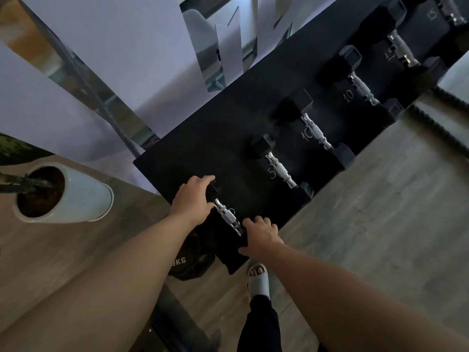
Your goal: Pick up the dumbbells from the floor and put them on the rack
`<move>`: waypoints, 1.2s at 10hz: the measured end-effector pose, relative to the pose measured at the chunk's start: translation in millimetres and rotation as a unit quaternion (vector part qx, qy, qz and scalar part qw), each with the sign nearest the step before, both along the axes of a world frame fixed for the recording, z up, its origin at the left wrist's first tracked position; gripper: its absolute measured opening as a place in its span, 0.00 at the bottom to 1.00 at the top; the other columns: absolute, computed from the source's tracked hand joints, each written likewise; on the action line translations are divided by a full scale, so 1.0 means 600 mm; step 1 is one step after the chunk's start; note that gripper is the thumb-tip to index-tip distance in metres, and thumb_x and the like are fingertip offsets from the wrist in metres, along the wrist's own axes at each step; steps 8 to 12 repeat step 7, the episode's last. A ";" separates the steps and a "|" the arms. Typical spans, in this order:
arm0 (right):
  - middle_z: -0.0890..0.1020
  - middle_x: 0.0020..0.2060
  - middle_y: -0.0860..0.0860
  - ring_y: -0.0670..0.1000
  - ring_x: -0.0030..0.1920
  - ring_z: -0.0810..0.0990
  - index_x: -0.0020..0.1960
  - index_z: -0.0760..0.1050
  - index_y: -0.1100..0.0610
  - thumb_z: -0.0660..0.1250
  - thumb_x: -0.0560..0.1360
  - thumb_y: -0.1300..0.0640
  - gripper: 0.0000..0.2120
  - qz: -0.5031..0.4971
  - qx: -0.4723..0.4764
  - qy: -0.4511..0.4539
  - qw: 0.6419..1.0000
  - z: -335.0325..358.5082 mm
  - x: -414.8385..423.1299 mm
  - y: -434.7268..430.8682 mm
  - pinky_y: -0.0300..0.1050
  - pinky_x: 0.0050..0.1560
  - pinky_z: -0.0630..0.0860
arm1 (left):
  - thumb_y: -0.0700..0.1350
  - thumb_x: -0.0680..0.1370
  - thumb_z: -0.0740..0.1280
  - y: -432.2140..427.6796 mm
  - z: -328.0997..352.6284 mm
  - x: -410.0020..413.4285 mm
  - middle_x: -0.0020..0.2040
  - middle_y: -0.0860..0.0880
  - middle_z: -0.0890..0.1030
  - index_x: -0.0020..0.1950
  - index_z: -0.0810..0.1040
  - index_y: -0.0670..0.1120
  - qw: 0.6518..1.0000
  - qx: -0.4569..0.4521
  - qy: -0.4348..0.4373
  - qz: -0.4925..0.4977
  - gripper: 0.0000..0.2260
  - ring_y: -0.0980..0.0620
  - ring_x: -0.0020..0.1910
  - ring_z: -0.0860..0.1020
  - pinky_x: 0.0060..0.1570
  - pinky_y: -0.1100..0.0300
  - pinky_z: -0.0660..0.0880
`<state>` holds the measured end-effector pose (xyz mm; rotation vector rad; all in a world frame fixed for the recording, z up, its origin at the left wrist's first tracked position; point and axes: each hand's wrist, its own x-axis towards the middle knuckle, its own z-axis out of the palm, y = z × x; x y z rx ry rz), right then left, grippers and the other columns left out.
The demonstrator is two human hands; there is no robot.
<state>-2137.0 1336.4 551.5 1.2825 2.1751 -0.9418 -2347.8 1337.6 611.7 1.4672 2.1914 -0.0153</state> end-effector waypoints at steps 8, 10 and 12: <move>0.72 0.70 0.54 0.60 0.70 0.70 0.75 0.67 0.47 0.70 0.75 0.37 0.32 -0.086 0.020 0.030 0.996 0.100 0.063 0.116 0.59 0.69 0.68 | 0.53 0.76 0.74 -0.022 0.090 -0.061 0.67 0.52 0.75 0.72 0.73 0.56 0.995 -0.014 -0.088 0.043 0.26 0.49 0.67 0.74 0.64 0.53 0.73; 0.72 0.70 0.54 0.60 0.70 0.70 0.75 0.67 0.47 0.70 0.75 0.37 0.32 -0.086 0.020 0.030 0.996 0.100 0.063 0.116 0.59 0.69 0.68 | 0.53 0.76 0.74 -0.022 0.090 -0.061 0.67 0.52 0.75 0.72 0.73 0.56 0.995 -0.014 -0.088 0.043 0.26 0.49 0.67 0.74 0.64 0.53 0.73; 0.72 0.70 0.54 0.60 0.70 0.70 0.75 0.67 0.47 0.70 0.75 0.37 0.32 -0.086 0.020 0.030 0.996 0.100 0.063 0.116 0.59 0.69 0.68 | 0.53 0.76 0.74 -0.022 0.090 -0.061 0.67 0.52 0.75 0.72 0.73 0.56 0.995 -0.014 -0.088 0.043 0.26 0.49 0.67 0.74 0.64 0.53 0.73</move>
